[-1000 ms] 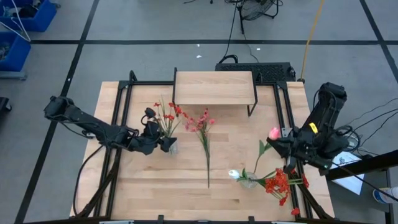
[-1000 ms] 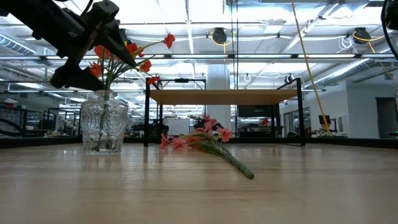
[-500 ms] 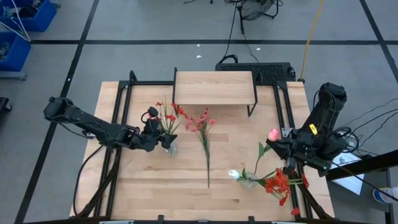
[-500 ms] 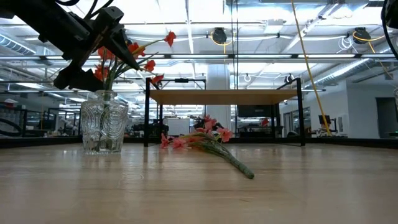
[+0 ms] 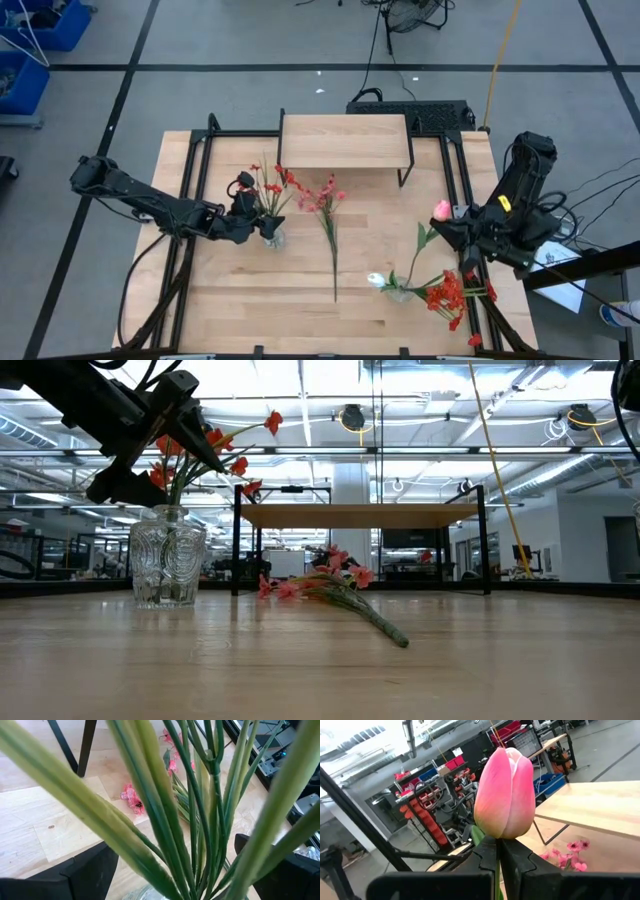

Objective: Pick and place flowers into a vace then onto a shelf
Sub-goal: Put the pink flower into the right transparent vase

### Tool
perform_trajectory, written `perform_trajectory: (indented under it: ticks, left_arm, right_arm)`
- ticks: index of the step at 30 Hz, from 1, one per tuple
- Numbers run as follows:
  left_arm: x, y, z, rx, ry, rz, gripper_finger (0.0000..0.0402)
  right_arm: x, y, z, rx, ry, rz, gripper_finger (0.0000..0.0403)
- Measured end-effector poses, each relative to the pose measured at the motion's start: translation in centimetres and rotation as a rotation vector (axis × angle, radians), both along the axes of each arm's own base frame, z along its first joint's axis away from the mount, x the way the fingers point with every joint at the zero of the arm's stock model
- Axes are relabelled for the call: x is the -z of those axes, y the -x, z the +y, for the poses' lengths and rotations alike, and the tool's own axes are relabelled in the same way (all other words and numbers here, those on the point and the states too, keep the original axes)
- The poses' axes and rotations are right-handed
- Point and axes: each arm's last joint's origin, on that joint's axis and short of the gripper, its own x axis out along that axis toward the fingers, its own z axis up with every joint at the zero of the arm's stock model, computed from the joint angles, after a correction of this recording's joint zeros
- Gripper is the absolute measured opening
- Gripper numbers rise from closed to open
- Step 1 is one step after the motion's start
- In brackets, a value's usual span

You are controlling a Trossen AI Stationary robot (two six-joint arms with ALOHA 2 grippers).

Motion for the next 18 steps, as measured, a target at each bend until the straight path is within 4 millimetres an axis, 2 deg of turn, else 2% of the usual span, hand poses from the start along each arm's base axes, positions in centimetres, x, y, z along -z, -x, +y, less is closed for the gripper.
perform_trajectory:
  ticks: [8, 18]
  left_arm:
    - [0.2, -0.1, 0.0, 0.000, -0.002, 0.009, 0.0399]
    - [0.2, -0.1, 0.0, 0.000, -0.003, 0.009, 0.0399]
  right_arm:
    - [-0.3, 0.3, -0.4, -0.008, -0.034, -0.013, 0.0000]
    - [1.0, -0.5, 1.6, -0.009, 0.023, 0.010, 0.0000]
